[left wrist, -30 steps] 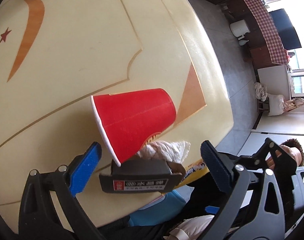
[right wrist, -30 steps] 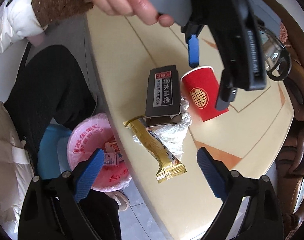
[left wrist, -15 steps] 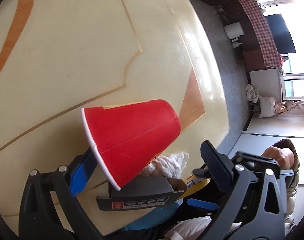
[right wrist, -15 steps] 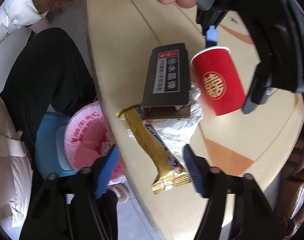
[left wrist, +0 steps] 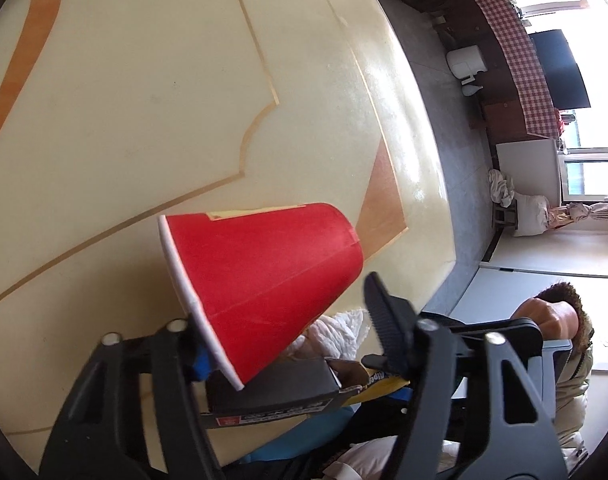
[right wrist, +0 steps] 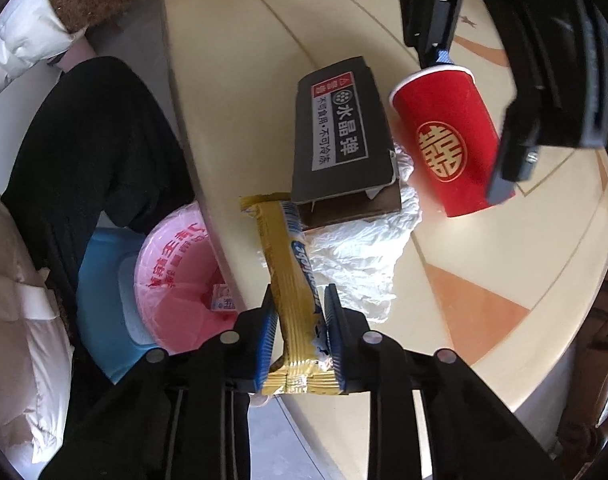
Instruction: Collect trash
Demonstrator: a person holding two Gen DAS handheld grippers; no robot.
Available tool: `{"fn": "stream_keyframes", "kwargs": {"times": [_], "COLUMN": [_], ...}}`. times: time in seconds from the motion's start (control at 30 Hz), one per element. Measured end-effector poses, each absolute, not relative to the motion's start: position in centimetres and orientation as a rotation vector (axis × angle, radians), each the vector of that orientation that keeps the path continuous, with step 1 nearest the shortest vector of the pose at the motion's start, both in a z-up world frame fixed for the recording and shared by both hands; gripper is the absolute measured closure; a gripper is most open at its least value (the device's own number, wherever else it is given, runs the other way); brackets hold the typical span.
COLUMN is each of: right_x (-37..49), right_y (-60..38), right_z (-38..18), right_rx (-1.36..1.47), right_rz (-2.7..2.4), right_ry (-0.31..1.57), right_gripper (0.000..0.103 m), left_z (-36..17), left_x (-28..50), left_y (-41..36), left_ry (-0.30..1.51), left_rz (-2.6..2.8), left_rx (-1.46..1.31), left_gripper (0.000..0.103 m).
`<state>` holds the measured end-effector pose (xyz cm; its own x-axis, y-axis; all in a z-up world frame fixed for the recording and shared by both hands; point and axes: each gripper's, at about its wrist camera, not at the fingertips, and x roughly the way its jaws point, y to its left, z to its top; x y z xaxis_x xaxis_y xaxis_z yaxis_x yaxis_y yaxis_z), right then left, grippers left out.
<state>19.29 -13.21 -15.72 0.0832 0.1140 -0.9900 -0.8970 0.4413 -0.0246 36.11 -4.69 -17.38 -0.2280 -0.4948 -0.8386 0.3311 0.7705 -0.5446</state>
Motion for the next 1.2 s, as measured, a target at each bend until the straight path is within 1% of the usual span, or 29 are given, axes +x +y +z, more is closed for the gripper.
{"fn": "stream_keyframes", "kwargs": {"times": [0.1,0.17,0.23,0.27,0.33,0.6,0.93,1.2], "right_x": [19.1,19.0,18.7,18.6,18.5,18.4,18.4,17.5], "right_y": [-13.3,-13.4,-13.5,-13.5,-13.5,-13.2,-12.7,-14.0], "right_z": [-15.8,-15.6,-15.4,-15.4,-14.9,-13.9,-12.9,-14.3], "right_rx": [-0.784,-0.764,-0.761,-0.756,-0.71,-0.624,-0.6,-0.565], "right_rz": [0.87,0.849,0.824,0.815,0.792,0.72,0.686,0.639], "right_ry": [1.241,1.228,1.205,1.196,1.177,1.129,1.108,1.16], "right_gripper": [0.082,0.083,0.083,0.083,0.084,0.084,0.084,0.084], "left_z": [-17.4,-17.2,-16.7,-16.3,-15.8,-14.8,-12.1,-10.8], "left_x": [36.0,36.0,36.1,36.2,36.2,36.4,36.1,35.0], "left_y": [-4.7,-4.7,-4.8,-4.7,-4.6,-3.2,-0.9,-0.9], "left_ry": [1.636,1.634,1.619,1.606,1.594,1.565,1.511,1.499], "left_rz": [-0.765,-0.77,-0.769,-0.758,-0.744,-0.705,-0.665,-0.638], "left_rx": [-0.145,-0.162,-0.176,-0.175,-0.172,-0.211,-0.232,-0.22], "left_gripper": [0.054,0.06,0.07,0.073,0.089,0.094,0.094,0.094]}}
